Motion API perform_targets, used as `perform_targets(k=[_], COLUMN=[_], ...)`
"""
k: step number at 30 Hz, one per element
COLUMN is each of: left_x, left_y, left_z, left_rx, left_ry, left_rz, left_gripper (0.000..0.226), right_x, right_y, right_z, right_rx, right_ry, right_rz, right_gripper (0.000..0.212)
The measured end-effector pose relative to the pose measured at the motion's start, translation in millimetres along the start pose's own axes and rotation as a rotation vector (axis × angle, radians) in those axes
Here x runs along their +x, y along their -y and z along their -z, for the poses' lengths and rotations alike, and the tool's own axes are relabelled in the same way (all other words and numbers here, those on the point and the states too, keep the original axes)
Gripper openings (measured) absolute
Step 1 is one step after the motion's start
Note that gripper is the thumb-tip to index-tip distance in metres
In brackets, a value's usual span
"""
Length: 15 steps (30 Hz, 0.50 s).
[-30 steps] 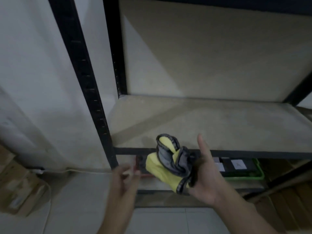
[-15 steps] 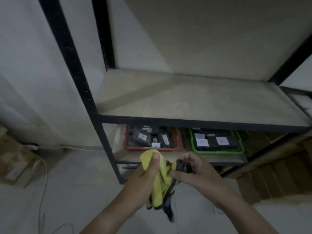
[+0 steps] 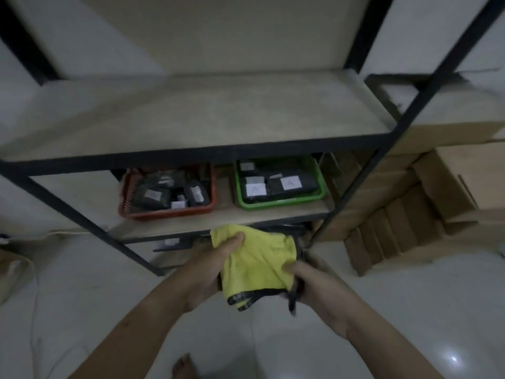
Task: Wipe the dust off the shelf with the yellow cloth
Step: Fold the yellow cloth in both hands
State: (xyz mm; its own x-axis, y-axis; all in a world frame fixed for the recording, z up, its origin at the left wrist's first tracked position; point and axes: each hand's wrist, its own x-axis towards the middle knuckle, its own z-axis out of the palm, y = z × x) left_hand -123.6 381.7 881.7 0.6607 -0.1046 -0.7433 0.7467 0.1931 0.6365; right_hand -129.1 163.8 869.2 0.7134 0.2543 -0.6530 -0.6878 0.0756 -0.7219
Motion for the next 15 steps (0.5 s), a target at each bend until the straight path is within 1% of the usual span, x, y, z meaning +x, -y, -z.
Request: perform_targets(k=[1, 2, 3, 4, 5, 7, 8, 9, 12, 13, 15], left_x=[5.9, 12.4, 18.9, 26.9, 35.9, 59.3, 72.9, 87.1, 137.4, 156.2, 195.7], left_y=[6.5, 13.6, 21.5, 29.7, 37.6, 54.9, 64.1, 74.1, 104.4, 114.4, 133.9], left_z=[-14.4, -28.0, -41.8, -55.7, -70.4, -101.0, -116.7, -131.8, -169.4, -178.0, -190.8], left_rx=[-0.008, -0.029, -0.065, -0.113, -0.178, -0.315, -0.348, -0.349, -0.28, -0.252, -0.195], left_ry=[0.013, 0.028, 0.039, 0.045, 0.044, 0.008, -0.01, -0.019, -0.019, -0.026, -0.038], left_rz=[0.008, 0.017, 0.029, 0.039, 0.049, 0.071, 0.086, 0.104, 0.12, 0.12, 0.134], left_gripper=[0.05, 0.052, 0.054, 0.054, 0.052, 0.041, 0.035, 0.032, 0.035, 0.035, 0.033], right_x=[0.4, 0.3, 0.4, 0.5, 1.1, 7.7, 15.8, 24.9, 58.4, 71.6, 98.3], right_y=[-4.0, -6.4, -8.9, -11.0, -12.6, -18.7, -25.7, -35.0, -66.1, -75.1, -87.5], right_z=[22.0, 43.8, 65.4, 84.2, 101.6, 128.1, 138.5, 147.9, 176.4, 190.2, 220.7], right_rx=[0.064, 0.119, 0.179, 0.246, 0.344, 0.53, 0.56, 0.544, 0.478, 0.464, 0.416], right_ry=[-0.112, -0.198, -0.219, -0.172, -0.103, -0.05, -0.045, -0.049, -0.047, -0.075, -0.198], right_rz=[0.024, 0.042, 0.057, 0.088, 0.112, 0.09, 0.055, 0.01, -0.085, -0.098, -0.106], right_gripper=[0.028, 0.021, 0.023, 0.031, 0.042, 0.068, 0.077, 0.077, 0.052, 0.045, 0.036])
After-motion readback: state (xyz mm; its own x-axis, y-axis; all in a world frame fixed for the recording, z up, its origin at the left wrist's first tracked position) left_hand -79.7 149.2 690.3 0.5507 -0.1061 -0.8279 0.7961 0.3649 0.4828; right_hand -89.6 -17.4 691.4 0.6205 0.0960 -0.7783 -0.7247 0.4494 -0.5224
